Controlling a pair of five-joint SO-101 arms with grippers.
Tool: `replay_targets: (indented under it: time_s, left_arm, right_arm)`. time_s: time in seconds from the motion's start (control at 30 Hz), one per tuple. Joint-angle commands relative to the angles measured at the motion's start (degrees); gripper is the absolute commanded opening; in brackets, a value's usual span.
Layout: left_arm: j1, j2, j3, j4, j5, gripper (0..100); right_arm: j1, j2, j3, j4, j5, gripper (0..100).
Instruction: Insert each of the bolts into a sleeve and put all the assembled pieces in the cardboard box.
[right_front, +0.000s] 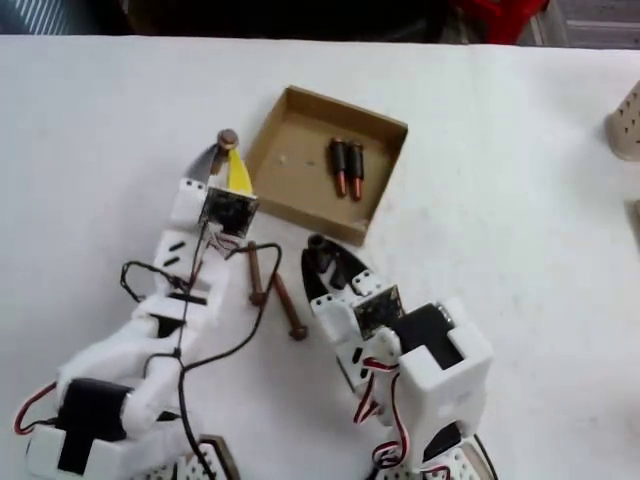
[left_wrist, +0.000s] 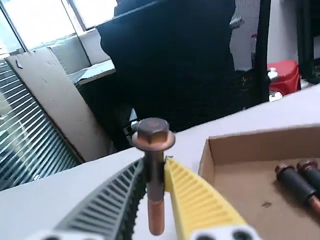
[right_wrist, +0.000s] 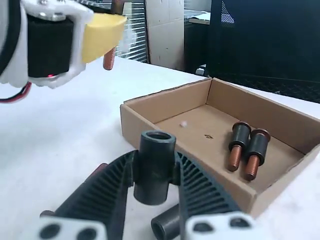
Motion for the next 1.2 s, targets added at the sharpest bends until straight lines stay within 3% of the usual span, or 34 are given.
replay_targets:
  time_s: [0.0, 0.23, 0.33, 0.5, 0.6, 0.97, 1.17]
  left_arm:
    - [2.2, -3.3, -0.4, -5.8, 5.6, 4]
    - [2.2, -4.6, -0.4, -6.0, 17.6, 2]
    - [2.6, -9.1, 2.2, -5.9, 19.1, 2]
    - [11.0, -20.6, 11.4, -5.6, 18.5, 2]
    - [14.0, -27.9, 13.3, 1.1, 15.5, 2]
    - [24.6, -47.5, 8.5, 29.3, 15.5, 2]
    - [27.9, -48.0, 5.8, 36.5, 15.5, 2]
  right_arm:
    - [0.4, 0.0, 0.2, -0.7, -0.3, 1.7]
    - [0.0, 0.0, -1.8, 3.6, -0.5, 1.7]
    - [0.0, 0.0, -1.8, 3.6, -0.5, 1.7]
    - [0.1, 0.0, -1.8, 3.6, -0.5, 1.7]
    - [0.3, 0.0, -1.8, 3.6, -0.5, 1.7]
    - [0.0, 0.0, -1.8, 3.6, -0.4, 1.7]
    - [0.1, 0.0, -1.7, 3.6, -0.3, 1.7]
